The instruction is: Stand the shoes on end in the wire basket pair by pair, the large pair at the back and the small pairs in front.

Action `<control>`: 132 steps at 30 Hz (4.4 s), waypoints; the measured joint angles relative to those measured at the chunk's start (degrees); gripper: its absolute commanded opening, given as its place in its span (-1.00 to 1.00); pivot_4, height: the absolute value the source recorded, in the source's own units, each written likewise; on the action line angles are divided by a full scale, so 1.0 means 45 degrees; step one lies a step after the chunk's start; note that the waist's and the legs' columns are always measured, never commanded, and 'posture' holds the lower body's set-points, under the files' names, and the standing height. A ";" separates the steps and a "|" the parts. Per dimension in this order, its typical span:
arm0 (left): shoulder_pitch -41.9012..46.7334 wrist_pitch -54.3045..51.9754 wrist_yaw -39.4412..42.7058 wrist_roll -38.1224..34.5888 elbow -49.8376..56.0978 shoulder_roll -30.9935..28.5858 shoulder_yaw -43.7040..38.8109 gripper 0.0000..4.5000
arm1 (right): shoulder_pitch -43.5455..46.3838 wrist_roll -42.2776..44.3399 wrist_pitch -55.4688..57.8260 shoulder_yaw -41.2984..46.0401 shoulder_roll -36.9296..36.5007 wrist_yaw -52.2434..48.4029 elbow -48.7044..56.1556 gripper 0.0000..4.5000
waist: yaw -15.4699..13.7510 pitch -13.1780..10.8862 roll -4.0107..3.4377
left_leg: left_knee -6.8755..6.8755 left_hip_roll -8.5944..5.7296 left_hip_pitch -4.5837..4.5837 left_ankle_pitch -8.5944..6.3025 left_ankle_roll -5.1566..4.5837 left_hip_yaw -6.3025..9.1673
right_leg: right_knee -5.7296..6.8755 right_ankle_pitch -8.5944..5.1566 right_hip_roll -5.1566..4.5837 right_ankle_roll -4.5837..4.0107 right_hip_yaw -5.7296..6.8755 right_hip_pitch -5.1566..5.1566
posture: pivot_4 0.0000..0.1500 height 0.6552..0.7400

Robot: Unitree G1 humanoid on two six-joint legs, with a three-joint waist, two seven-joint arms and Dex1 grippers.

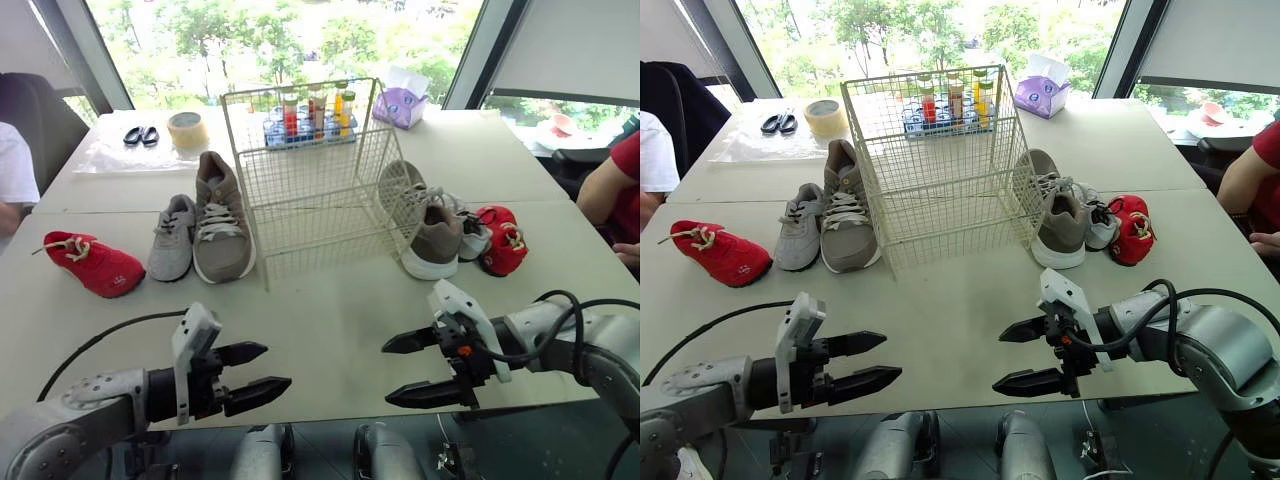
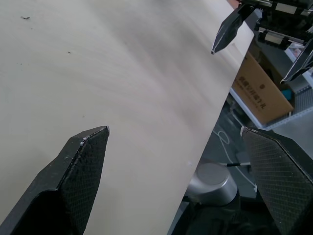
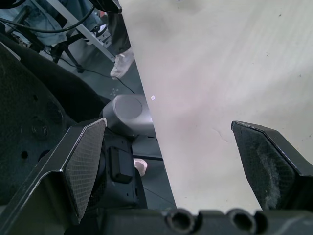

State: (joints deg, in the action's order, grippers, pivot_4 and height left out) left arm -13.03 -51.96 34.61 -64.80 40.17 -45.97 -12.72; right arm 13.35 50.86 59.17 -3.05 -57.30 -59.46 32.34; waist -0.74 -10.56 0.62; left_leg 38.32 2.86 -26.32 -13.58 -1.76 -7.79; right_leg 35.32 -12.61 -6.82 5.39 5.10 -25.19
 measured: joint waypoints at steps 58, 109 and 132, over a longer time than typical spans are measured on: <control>0.4873 -0.0551 -0.0240 -0.2820 0.0607 -0.3521 -0.1887 1.00 | 1.3027 -1.2007 -1.3579 -0.5667 0.4402 -0.7124 -1.6215 0.22 | 0.0378 -0.0033 -0.0037 | -0.0023 -0.0026 -0.0015 0.0116 0.0114 -0.0026 | 0.0136 0.0029 0.0035 0.0058 -0.0003 -0.0031 | 1.00 0.88; 0.4893 0.0538 0.0190 -0.0149 -0.0671 -0.0130 0.0611 1.00 | 1.0647 -0.8390 -0.0979 0.1436 0.4755 -0.1718 -0.5648 0.61 | 0.0249 -0.0022 -0.0020 | -0.0018 -0.0021 -0.0017 0.0134 0.0136 0.0018 | 0.0171 0.0024 0.0053 0.0050 0.0013 -0.0023 | 1.00 0.88; 0.4499 0.0930 -0.0936 0.0982 -0.0994 0.2537 0.2481 1.00 | 0.0222 -0.7241 -0.3922 0.6223 0.9094 0.6948 -0.1837 0.97 | 0.0066 0.0111 -0.0029 | -0.0019 -0.0018 0.0048 0.0133 0.0132 0.0020 | 0.0173 -0.0003 0.0068 0.0002 0.0013 0.0038 | 1.00 0.88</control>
State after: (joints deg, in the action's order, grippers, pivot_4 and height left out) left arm 7.22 -47.78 30.40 -60.38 35.69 -34.55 -1.55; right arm 14.35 18.27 41.52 24.95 -16.38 -28.20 24.08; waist -0.44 -10.06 0.49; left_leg 38.24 2.77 -26.10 -12.98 -1.16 -7.70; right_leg 36.10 -12.62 -6.52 5.40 5.16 -25.02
